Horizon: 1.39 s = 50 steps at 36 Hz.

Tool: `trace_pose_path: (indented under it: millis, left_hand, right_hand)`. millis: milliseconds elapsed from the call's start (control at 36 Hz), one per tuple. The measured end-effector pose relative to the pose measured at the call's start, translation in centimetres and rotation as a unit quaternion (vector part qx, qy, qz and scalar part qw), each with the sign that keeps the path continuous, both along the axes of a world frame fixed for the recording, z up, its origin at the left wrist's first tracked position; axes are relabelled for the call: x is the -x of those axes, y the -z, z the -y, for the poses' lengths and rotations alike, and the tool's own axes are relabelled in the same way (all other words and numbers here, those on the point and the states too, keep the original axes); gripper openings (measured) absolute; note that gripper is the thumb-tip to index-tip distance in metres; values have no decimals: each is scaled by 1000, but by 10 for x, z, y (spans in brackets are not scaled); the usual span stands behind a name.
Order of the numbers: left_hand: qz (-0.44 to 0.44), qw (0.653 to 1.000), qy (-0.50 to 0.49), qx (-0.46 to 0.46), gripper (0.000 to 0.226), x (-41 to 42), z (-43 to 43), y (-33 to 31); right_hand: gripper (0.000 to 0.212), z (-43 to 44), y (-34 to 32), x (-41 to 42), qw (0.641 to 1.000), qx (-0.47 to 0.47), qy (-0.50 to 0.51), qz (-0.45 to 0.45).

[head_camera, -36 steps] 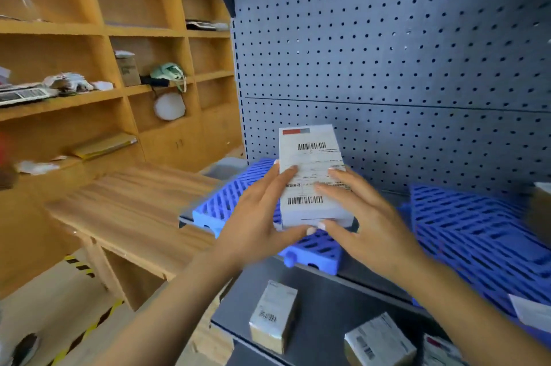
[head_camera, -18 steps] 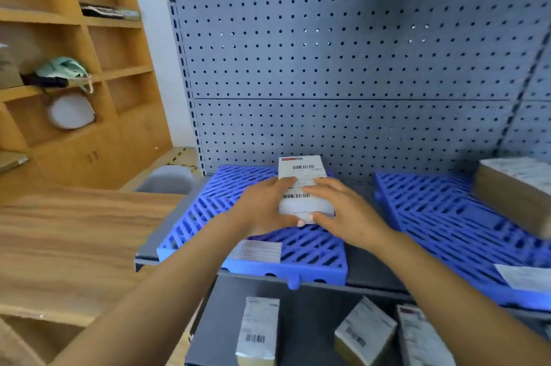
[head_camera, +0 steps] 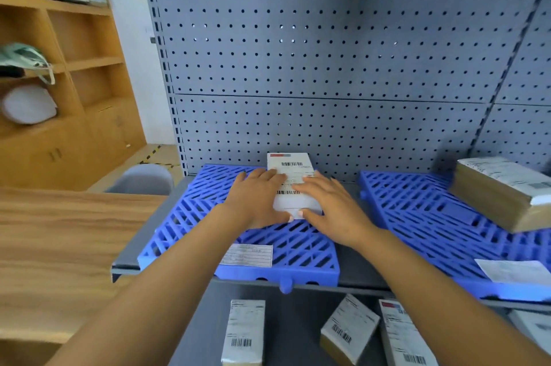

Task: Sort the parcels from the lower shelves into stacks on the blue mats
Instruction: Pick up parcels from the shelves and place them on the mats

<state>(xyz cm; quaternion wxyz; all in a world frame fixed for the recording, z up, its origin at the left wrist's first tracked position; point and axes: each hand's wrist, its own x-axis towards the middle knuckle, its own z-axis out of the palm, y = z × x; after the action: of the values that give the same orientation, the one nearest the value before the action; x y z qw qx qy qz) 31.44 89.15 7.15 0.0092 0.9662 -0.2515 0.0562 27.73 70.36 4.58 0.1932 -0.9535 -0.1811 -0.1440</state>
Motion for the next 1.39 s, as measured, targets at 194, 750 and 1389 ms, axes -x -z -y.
trace_pose_path:
  millis: [194, 750, 1389]
  left_hand:
    - [0, 1000, -16, -9, 95, 13, 2, -1]
    - [204, 954, 166, 146, 58, 159, 18, 69]
    - [37, 994, 58, 90, 59, 215, 77, 172]
  right_hand:
    - [57, -1, -7, 11, 996, 72, 31, -45]
    - [45, 88, 49, 163, 991, -7, -75, 109]
    - [41, 158, 168, 203, 995, 14, -91, -51]
